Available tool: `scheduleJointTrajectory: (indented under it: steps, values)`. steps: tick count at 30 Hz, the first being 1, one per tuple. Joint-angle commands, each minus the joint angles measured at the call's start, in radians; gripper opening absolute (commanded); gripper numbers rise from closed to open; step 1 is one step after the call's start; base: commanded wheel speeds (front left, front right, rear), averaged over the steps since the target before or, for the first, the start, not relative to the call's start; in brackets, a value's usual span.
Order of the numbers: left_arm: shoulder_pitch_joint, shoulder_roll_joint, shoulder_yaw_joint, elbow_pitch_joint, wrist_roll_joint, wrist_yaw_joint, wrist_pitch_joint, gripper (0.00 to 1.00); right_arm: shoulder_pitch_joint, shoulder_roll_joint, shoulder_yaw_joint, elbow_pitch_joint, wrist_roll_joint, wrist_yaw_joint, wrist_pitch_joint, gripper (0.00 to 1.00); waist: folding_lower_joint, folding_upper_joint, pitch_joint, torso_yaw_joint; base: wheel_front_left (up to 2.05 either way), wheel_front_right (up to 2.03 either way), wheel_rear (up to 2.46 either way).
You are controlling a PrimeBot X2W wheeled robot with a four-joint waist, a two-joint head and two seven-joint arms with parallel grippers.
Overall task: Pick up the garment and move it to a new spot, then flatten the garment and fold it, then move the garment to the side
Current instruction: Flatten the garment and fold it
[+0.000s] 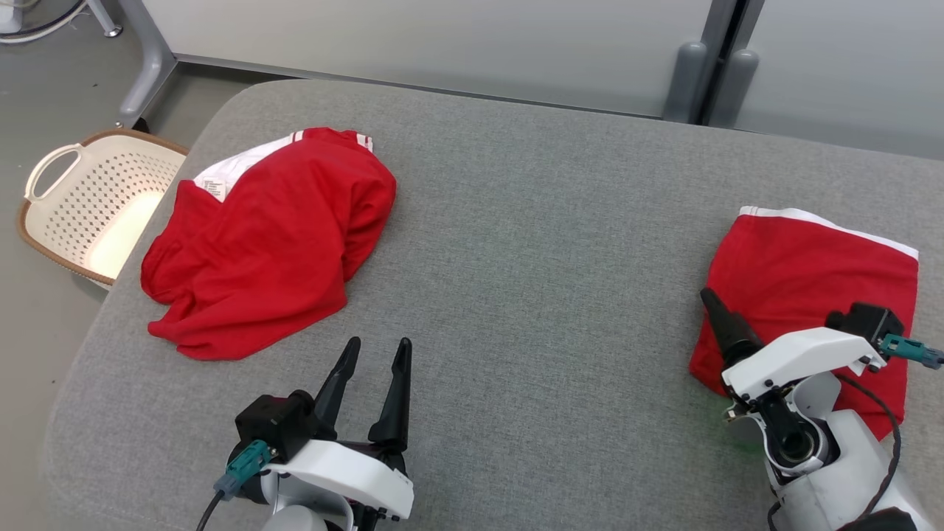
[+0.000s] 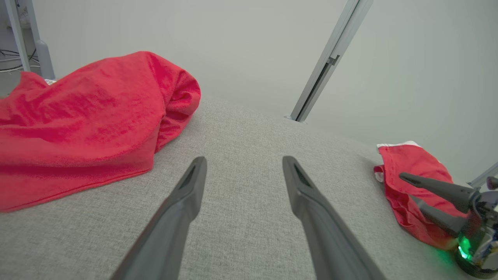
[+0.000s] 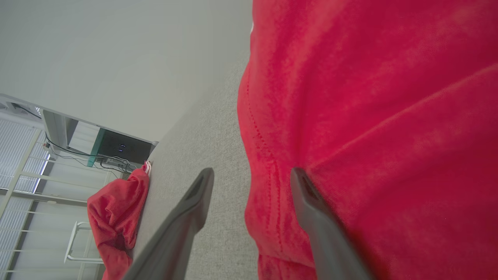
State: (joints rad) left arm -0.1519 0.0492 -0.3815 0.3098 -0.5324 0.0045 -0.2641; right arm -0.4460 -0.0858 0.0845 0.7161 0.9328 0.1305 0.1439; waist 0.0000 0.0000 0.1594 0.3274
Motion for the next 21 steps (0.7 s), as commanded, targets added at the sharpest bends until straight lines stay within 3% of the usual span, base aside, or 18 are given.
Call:
scheduleJointTrajectory:
  steps: [1, 11, 21]
  values:
    - [-0.017, 0.003, 0.008, 0.003, 0.007, 0.004, 0.000, 1.00, 0.002, 0.005, 0.012, 0.011, 0.004, 0.001, -0.002, 1.00, 0.0000, 0.0000, -0.002, -0.014, 0.00, 0.00, 0.00]
    - [-0.022, 0.004, 0.046, -0.013, 0.033, -0.003, 0.000, 1.00, -0.009, -0.032, 0.089, -0.096, -0.020, 0.001, -0.081, 1.00, 0.0000, 0.0000, -0.040, -0.120, 0.00, 0.00, 0.00]
    - [-0.032, 0.004, 0.094, -0.050, 0.061, -0.009, 0.000, 1.00, 0.053, -0.195, 0.185, -0.205, -0.278, 0.000, -0.276, 1.00, 0.0000, 0.0000, -0.080, -0.249, 0.00, 0.00, 0.00]
